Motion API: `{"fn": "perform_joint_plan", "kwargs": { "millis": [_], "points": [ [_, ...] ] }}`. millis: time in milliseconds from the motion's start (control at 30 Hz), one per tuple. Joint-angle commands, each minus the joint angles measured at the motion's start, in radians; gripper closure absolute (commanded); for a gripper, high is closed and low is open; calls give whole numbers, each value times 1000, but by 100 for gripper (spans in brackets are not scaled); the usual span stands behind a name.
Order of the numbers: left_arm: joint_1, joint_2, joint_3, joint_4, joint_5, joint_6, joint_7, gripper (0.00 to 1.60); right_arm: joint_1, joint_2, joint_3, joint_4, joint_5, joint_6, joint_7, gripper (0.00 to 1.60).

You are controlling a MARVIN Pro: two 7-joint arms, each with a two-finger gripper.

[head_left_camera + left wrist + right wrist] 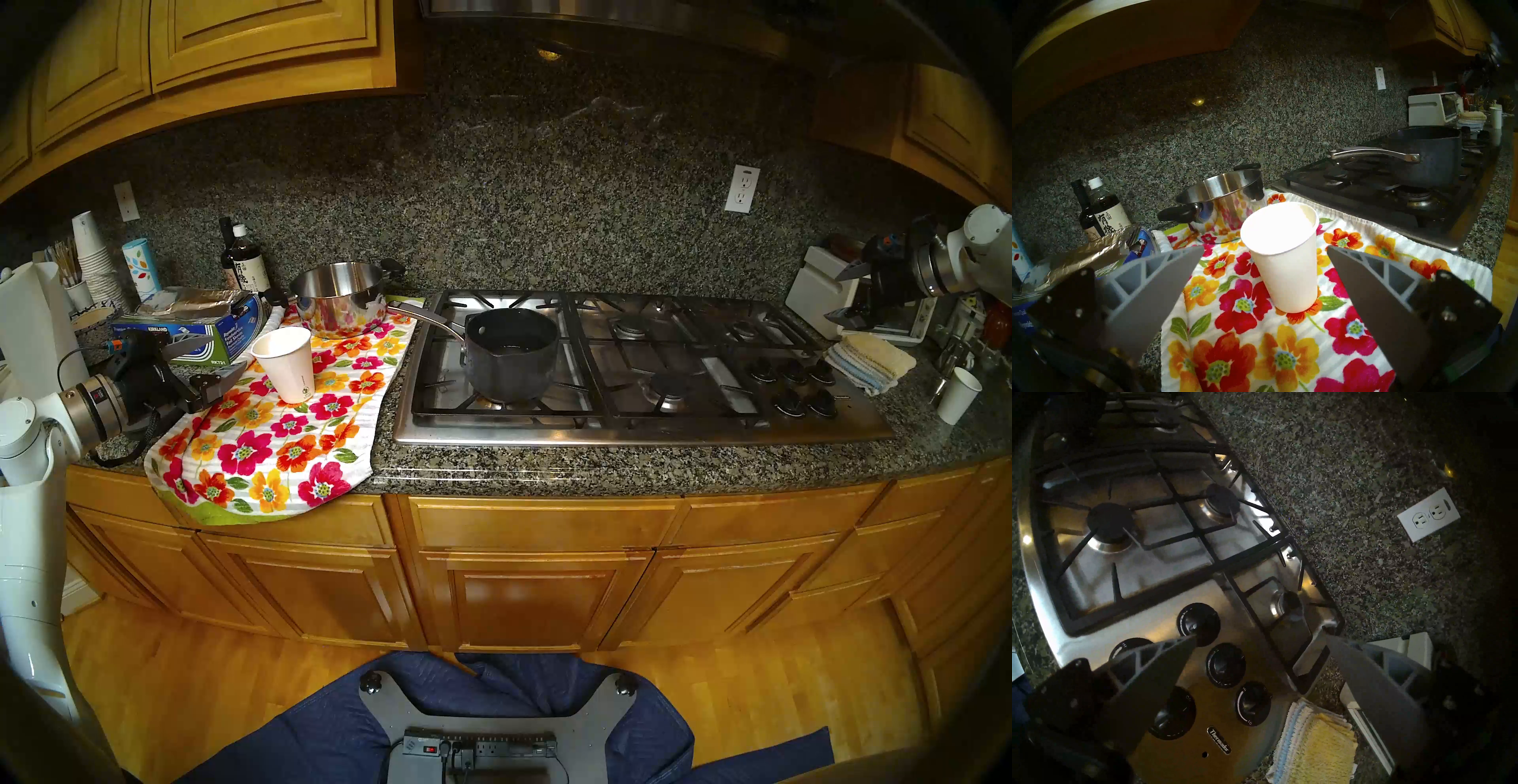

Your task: Pick up the water cup, pour water into the pot, turn on the stove

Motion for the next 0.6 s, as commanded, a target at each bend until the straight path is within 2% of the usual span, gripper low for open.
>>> {"fn": "perform_joint_plan", "kwargs": {
  "millis": [0,300,567],
  "points": [
    [-18,11,-18,-21,-10,-4,-1,0,41,6,21,-9,49,62,-5,0],
    [-18,11,-18,-21,-10,-4,-1,0,87,13,-2,-76,43,89,1,0],
    [-18,11,-18,-21,-10,-5,-1,0,101,12,-11,-93,39,102,-1,0]
  ]
}}
